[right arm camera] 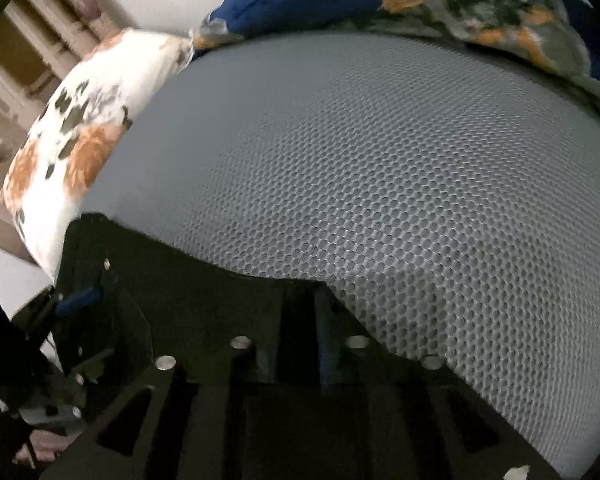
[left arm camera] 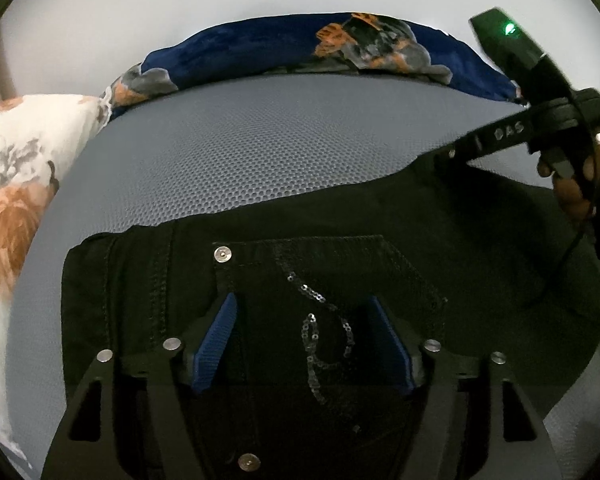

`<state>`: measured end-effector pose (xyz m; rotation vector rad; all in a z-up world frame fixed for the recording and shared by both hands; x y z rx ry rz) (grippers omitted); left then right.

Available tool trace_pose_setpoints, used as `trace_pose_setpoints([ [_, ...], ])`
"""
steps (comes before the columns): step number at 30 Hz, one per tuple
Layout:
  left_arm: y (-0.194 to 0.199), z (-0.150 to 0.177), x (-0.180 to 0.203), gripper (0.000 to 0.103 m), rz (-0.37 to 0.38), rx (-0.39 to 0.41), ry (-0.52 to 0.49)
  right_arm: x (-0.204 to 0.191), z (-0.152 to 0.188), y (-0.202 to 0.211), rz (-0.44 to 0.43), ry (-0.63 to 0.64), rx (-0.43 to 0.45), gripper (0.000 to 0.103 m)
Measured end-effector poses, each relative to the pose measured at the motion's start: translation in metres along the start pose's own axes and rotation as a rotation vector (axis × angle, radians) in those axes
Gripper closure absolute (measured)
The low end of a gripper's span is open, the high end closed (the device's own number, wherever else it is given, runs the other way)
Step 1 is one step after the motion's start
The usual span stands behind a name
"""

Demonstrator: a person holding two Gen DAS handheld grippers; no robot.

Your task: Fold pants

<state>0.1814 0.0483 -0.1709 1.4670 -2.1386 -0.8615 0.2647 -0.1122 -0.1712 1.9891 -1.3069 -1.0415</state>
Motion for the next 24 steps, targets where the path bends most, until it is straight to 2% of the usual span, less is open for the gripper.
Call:
trace_pose_setpoints([
  [2, 0.0, 0.001, 0.001, 0.032, -0.009, 0.005, -0.012, 0.004, -0.002, 0.024, 0.038, -0.022, 0.085, 0.071],
  [5, 0.002, -0.002, 0.0, 0.032, -0.008, 0.018, 0.006, 0.016, 0.011, 0.061, 0.063, -0.064, 0.14, 0.071],
  [9, 0.014, -0.022, 0.004, 0.032, 0.021, 0.086, 0.047, 0.054, 0.038, 0.11, 0.172, -0.1, 0.187, 0.071],
  [13, 0.012, -0.047, 0.037, 0.032, 0.066, 0.12, -0.037, 0.101, 0.074, 0.146, 0.289, -0.179, 0.197, 0.071],
  [18, -0.016, -0.075, 0.099, 0.032, 0.15, 0.124, -0.148, 0.137, 0.103, 0.167, 0.348, -0.261, 0.215, 0.071],
  [23, -0.051, -0.089, 0.136, 0.032, 0.23, 0.097, -0.12, 0.161, 0.119, 0.162, 0.416, -0.262, 0.201, 0.071],
  [24, -0.058, -0.089, 0.14, 0.032, 0.238, 0.091, -0.123, 0.171, 0.123, 0.158, 0.462, -0.254, 0.186, 0.071],
])
Point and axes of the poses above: each gripper's, at about its wrist camera, not at the fingertips, and y roughly against the way its jaws point, x to its right, z to its underside, the point moved 8 cm from there along -y, roughly the way its jaws point, and after that the axes turned 9 degrees about x, right-handed, at the moved point
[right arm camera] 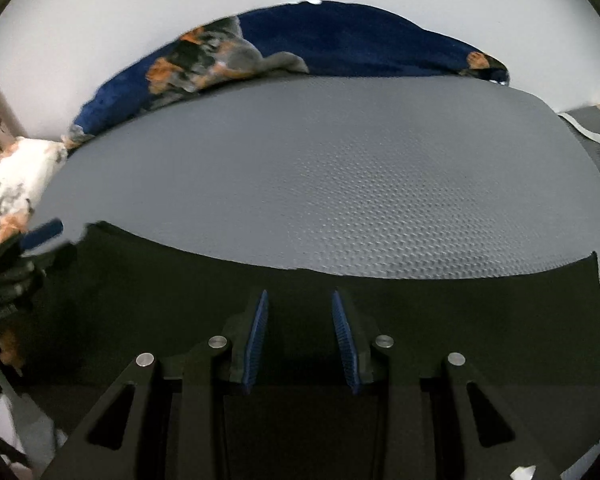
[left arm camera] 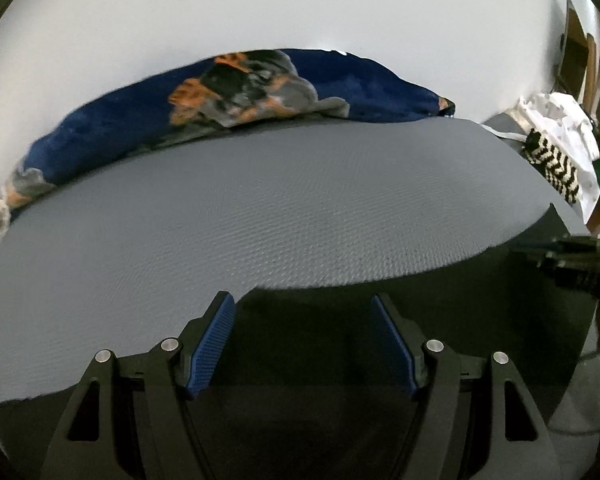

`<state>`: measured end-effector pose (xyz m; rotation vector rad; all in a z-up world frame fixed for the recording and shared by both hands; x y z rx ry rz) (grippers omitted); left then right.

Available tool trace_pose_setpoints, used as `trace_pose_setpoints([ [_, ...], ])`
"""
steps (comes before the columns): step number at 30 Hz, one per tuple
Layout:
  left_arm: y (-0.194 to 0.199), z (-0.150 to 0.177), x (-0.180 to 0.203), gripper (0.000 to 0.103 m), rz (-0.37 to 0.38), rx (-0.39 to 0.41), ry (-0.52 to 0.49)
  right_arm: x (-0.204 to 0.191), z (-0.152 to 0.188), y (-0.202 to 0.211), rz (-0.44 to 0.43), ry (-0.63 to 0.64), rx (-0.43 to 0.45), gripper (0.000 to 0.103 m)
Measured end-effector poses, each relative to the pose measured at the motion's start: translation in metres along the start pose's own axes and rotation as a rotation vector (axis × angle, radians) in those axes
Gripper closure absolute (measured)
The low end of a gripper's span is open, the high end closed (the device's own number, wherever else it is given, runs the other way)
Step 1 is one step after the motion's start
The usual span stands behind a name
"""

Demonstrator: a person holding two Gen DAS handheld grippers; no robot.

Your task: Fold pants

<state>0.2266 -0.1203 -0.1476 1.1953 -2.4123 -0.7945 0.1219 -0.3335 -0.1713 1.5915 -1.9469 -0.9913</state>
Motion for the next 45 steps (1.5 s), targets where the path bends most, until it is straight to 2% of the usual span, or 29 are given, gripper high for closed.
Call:
trace_pose_setpoints([
  [4, -0.03, 0.006, -0.005, 0.032, -0.041, -0.052, 0.004, 0.03, -0.002, -0.013, 0.1, 0.026, 0.043, 0.077],
  [7, -0.044, 0.016, -0.023, 0.032, -0.097, -0.094, 0.027, 0.047, -0.006, -0.015, 0.108, -0.003, 0.054, 0.077],
  [9, -0.049, 0.019, -0.035, 0.024, -0.088, -0.096, 0.089, 0.056, -0.007, -0.015, 0.128, 0.001, 0.05, 0.076],
  [11, -0.048, 0.018, -0.04, 0.024, -0.082, -0.099, 0.116, 0.055, -0.009, -0.008, 0.114, -0.032, 0.058, 0.072],
  [13, -0.042, 0.015, -0.037, 0.024, -0.094, -0.097, 0.098, 0.041, -0.008, 0.003, 0.065, -0.03, 0.071, 0.071],
  [16, -0.022, 0.013, -0.025, 0.024, -0.07, -0.051, 0.072, 0.01, 0.002, 0.014, -0.024, -0.005, 0.078, 0.072],
  [18, -0.016, 0.018, -0.02, 0.024, -0.062, -0.051, 0.052, -0.002, 0.01, 0.015, -0.04, 0.024, 0.071, 0.072],
  [20, -0.014, 0.032, -0.02, 0.024, -0.077, -0.08, 0.026, 0.0, 0.018, 0.01, -0.003, 0.049, 0.066, 0.071],
  [22, -0.015, 0.044, -0.026, 0.023, -0.102, -0.103, 0.019, 0.016, 0.021, 0.004, 0.009, 0.024, 0.076, 0.075],
  [23, -0.011, 0.045, -0.028, 0.023, -0.097, -0.079, 0.031, 0.025, 0.021, 0.005, 0.014, 0.011, 0.09, 0.075],
  [29, -0.004, 0.049, -0.036, 0.022, -0.129, -0.075, 0.02, 0.092, 0.022, 0.01, 0.145, -0.021, 0.102, 0.075],
  [30, -0.004, 0.048, -0.038, 0.022, -0.131, -0.077, 0.028, 0.108, 0.022, 0.011, 0.183, -0.022, 0.103, 0.075],
  [34, -0.005, 0.048, -0.039, 0.017, -0.166, -0.082, 0.016, 0.157, 0.019, 0.015, 0.246, -0.087, 0.093, 0.066],
  [37, -0.005, 0.047, -0.04, 0.015, -0.194, -0.089, 0.023, 0.185, 0.019, 0.025, 0.265, -0.144, 0.067, 0.065],
  [41, 0.005, 0.046, -0.033, 0.015, -0.212, -0.089, 0.028, 0.213, 0.027, 0.049, 0.18, -0.255, 0.051, 0.064],
  [45, 0.023, 0.046, -0.012, 0.015, -0.172, -0.078, 0.011, 0.247, 0.047, 0.069, -0.041, -0.449, -0.024, 0.063],
])
Point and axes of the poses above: each gripper's, at about its wrist camera, not at the fingertips, and y roughly against the way its jaws point, x to its right, z to its underside, the point moved 8 cm from there along -y, roughly the way its jaws point, and after that the axes turned 9 degrees about x, right-handed, at the moved point
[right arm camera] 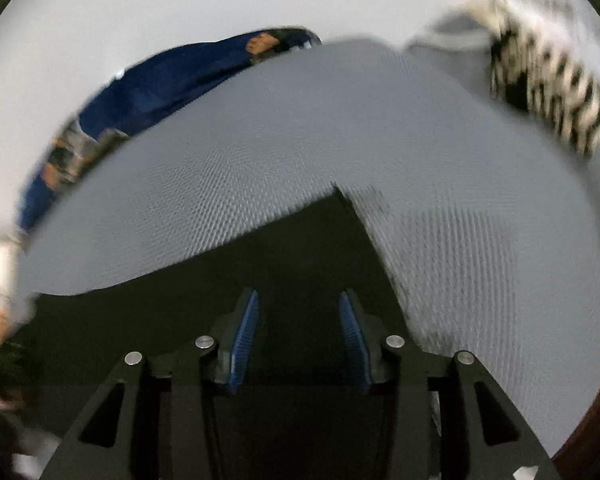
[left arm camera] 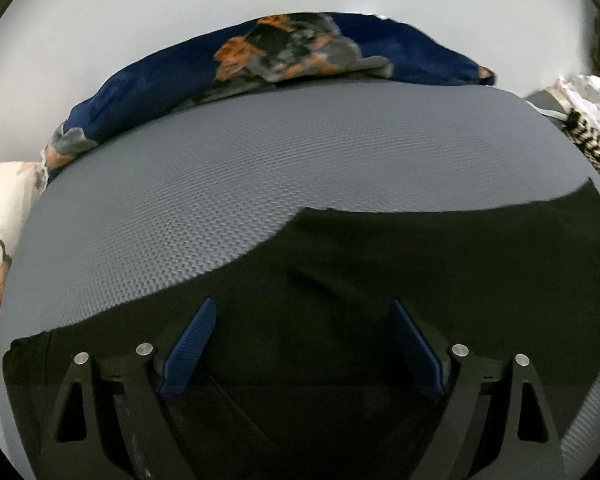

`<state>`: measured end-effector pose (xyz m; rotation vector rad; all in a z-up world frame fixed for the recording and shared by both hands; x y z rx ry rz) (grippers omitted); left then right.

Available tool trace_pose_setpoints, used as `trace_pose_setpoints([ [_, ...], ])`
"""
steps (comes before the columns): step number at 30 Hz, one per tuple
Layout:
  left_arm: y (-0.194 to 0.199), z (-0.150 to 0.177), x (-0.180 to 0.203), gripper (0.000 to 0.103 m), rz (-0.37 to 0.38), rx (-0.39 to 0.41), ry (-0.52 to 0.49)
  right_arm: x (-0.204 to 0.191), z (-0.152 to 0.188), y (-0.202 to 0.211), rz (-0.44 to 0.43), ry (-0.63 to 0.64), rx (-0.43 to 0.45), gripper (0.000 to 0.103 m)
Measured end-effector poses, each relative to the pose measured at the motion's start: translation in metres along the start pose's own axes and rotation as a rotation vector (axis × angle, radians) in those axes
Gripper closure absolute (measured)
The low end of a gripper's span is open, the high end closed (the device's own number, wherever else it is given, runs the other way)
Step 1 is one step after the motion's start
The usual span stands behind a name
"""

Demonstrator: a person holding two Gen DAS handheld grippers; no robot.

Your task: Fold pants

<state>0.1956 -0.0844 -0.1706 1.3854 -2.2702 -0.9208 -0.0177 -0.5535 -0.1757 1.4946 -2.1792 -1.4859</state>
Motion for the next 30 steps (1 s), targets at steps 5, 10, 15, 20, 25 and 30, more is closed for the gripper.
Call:
trace_pose_setpoints([
  [5, 0.017, 0.004, 0.032, 0.015, 0.067, -0.005, -0.001, 0.049, 0.01, 0.016, -0.109, -0.134, -0.101, 0.062],
  [10, 0.022, 0.005, 0.068, 0.015, 0.127, -0.029, 0.003, 0.071, 0.011, 0.017, -0.161, -0.182, -0.126, 0.064],
  [15, 0.016, 0.012, 0.091, 0.015, 0.148, -0.064, -0.009, 0.058, 0.015, 0.003, -0.265, -0.172, -0.16, 0.077],
  [20, 0.008, 0.023, 0.095, 0.015, 0.115, -0.072, -0.014, 0.049, 0.014, -0.01, -0.323, -0.177, -0.157, 0.09],
  [25, -0.004, 0.03, 0.09, 0.014, 0.09, -0.058, -0.002, 0.04, 0.012, -0.015, -0.323, -0.198, -0.136, 0.093],
  [30, 0.001, 0.026, 0.083, 0.014, 0.104, -0.067, 0.025, 0.02, 0.01, -0.001, -0.264, -0.182, -0.083, 0.095],
])
Point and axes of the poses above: each gripper's, at about its wrist camera, not at the fingertips, and y roughly against the way its jaws point, x to its right, z to its underside, the point moved 8 cm from there along -y, roughly the way its jaws point, and after that the axes turned 9 degrees about x, right-handed, at the moved point
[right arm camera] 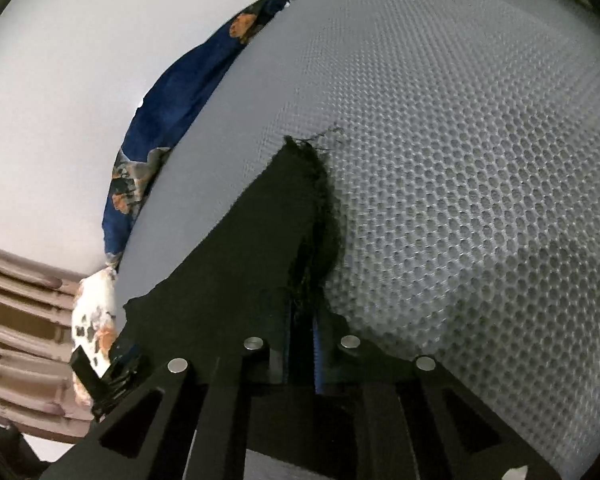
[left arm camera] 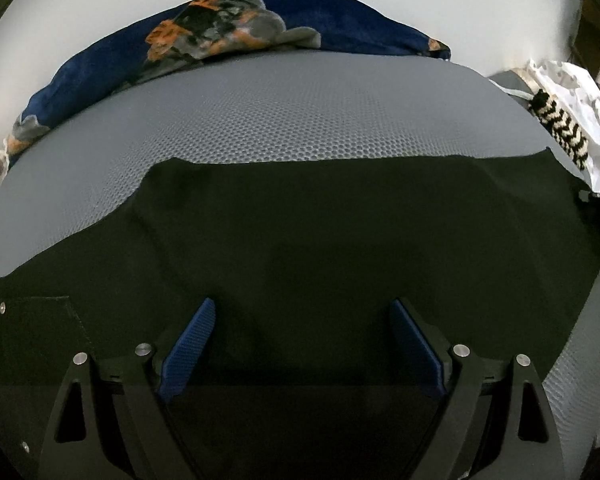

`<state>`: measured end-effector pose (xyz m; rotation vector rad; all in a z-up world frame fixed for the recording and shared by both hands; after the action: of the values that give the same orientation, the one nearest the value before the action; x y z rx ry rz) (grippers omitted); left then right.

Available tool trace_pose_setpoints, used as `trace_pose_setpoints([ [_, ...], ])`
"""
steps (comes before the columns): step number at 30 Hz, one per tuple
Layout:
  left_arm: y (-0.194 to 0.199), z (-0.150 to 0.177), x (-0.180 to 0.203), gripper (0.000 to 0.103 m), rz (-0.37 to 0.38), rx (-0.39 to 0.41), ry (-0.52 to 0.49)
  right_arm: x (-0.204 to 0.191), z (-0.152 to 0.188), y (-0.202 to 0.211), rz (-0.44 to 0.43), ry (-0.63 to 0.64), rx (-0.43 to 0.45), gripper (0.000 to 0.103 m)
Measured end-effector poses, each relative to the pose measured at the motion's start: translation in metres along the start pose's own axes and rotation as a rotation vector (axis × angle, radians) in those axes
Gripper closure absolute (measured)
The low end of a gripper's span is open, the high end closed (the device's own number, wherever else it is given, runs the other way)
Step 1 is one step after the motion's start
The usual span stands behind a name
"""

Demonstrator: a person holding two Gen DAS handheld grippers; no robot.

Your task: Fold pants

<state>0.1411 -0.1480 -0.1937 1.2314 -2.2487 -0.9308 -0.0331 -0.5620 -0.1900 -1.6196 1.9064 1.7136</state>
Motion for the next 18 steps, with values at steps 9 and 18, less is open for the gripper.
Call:
trace_pose_setpoints([
  [9, 0.044, -0.012, -0.046, 0.014, -0.034, 0.084, 0.068, -0.119, 0.009, 0.002, -0.102, 0.076, 0.015, 0.095],
  [18, 0.093, -0.006, -0.096, 0.014, -0.106, 0.15, 0.076, -0.246, 0.054, -0.076, -0.224, 0.198, -0.128, 0.095],
])
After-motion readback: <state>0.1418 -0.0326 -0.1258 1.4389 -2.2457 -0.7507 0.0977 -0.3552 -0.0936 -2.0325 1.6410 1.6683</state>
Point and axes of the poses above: each gripper's, at about its wrist camera, not at the fingertips, and y roughly against the way its jaws point, x to its right, z to its underside, the point moved 8 cm from there along -y, roughly the way its jaws point, and after that the axes turned 9 degrees about x, right-handed, at the moved point
